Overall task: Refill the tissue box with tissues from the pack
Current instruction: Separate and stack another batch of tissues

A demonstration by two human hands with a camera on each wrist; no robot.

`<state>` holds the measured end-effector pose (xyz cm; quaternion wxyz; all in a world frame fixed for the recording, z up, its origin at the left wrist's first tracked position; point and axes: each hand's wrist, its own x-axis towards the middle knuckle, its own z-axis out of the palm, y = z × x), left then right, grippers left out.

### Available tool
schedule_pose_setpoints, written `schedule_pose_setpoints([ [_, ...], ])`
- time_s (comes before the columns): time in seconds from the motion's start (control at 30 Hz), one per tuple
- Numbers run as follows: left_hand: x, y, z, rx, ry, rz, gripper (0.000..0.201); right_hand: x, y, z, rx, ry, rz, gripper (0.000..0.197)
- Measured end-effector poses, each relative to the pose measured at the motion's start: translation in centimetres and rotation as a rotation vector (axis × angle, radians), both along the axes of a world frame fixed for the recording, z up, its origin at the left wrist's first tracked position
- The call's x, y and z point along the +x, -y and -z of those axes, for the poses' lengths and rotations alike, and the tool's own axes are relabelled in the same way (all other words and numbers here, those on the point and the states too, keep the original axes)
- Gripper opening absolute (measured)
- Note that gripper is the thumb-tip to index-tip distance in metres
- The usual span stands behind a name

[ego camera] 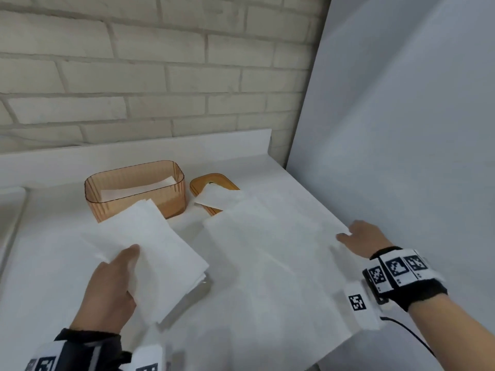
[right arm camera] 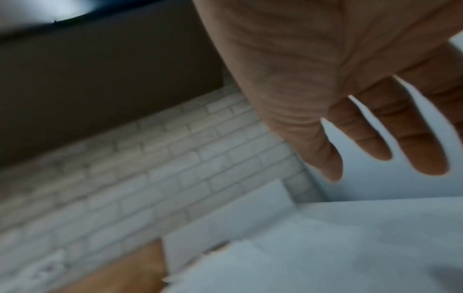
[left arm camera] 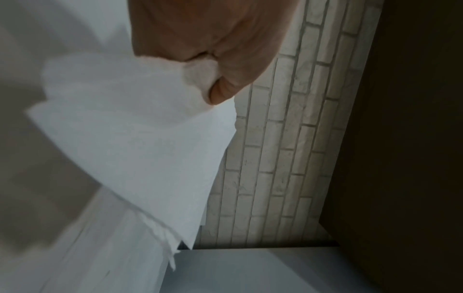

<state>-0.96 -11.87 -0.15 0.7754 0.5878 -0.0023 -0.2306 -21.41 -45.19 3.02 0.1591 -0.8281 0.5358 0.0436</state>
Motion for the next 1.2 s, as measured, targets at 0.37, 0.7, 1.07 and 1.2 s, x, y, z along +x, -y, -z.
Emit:
schedule_pose_setpoints([
  [0.37,-2.3,4.1,0.2,-0.038,-0.113,-0.041,0.01,-3.3,2.2,5.2,0.147,-0.123,0.05,0.029],
  [0.7,-2.9,4.5,0.7,-0.01,-0.156,-0.145,0.013,0.4,1.9,-4.3,0.411,0.551,-0.454,0.024],
  [1.07,-4.3,3.4,0.7,0.0,-0.192,-0.334,0.009,12.2,2.3,-1.2,0.084,-0.565,-1.187,0.031],
  [1.2,-4.7,2.5,1.1,-0.002,-0.212,-0.455,0.008,13.9,2.8,1.1,-0.075,-0.558,-1.294,0.044],
])
